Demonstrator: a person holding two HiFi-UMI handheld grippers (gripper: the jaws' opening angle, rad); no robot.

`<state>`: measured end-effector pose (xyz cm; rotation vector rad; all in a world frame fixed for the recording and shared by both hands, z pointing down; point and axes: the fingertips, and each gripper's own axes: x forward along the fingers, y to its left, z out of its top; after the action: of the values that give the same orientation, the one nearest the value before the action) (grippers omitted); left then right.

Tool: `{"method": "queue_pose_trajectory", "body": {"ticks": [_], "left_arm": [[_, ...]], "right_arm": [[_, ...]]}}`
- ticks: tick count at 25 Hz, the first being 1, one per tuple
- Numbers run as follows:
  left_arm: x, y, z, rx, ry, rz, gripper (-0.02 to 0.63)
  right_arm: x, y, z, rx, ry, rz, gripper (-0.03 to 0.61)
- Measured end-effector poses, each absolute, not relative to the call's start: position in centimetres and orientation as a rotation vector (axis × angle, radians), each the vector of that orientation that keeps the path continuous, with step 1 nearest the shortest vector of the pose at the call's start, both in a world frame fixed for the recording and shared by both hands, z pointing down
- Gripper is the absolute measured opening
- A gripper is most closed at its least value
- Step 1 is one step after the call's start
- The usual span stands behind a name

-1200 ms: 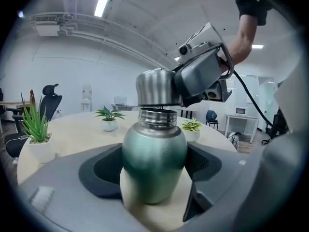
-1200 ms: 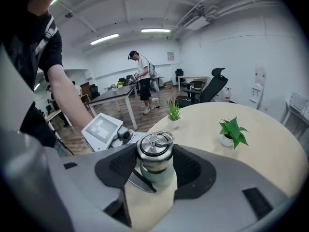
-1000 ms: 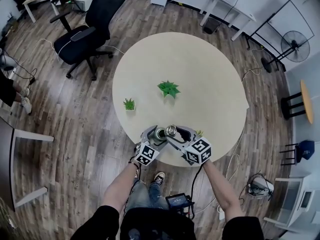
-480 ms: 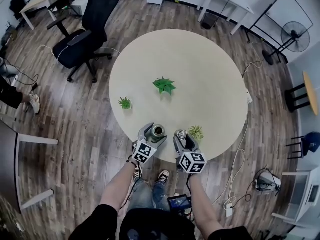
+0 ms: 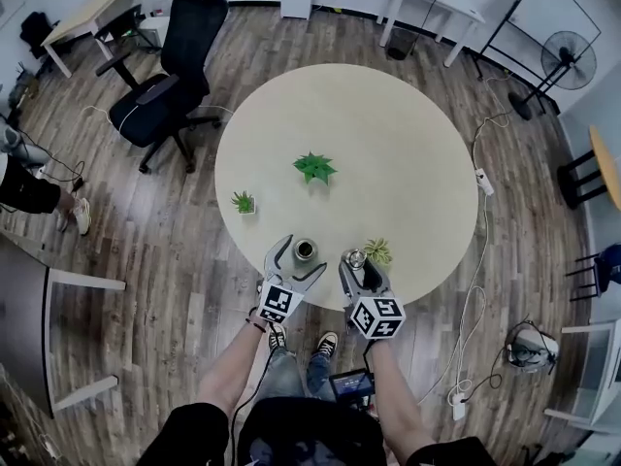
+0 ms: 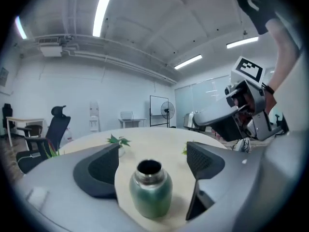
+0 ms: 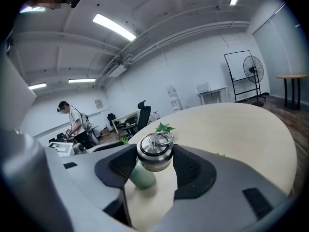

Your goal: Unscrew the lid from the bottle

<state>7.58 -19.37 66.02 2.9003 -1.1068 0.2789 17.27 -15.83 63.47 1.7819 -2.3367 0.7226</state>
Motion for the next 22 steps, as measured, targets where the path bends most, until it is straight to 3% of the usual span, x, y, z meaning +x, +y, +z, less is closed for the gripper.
{"method": "queue_pose_trajectory", "body": {"ticks": [8,11,16,20,22], "left_arm": [[4.6,-17.2,53.2,2.881,-1.376,0.079,0.434],[4.0,-15.7,49.9,2.856,-1.451,0.043,0.404],[3.4,-14.0,46.0,2.86,-1.563,-0.028,0.255],[2.8,-13.6,44.4,2.844,-1.659,-0.043,0.01],[2.8,-13.4,43.8,2.848,-1.659,-0.053,0.002]], "right_arm": [[17.4,-13.4,55.4,1.781,-2.438,0.492,0.241],[17.6,-12.1,52.7,1.775,-2.46,0.392,0.241],[18.3,-10.9,49.5,1.779,-2.485,0.267,0.241],[18.7,-11.1,47.8,1.803,-2.496,0.216,0.241],[18.6,-11.0,47.3,1.806,-2.503,0.194,0.241]]}}
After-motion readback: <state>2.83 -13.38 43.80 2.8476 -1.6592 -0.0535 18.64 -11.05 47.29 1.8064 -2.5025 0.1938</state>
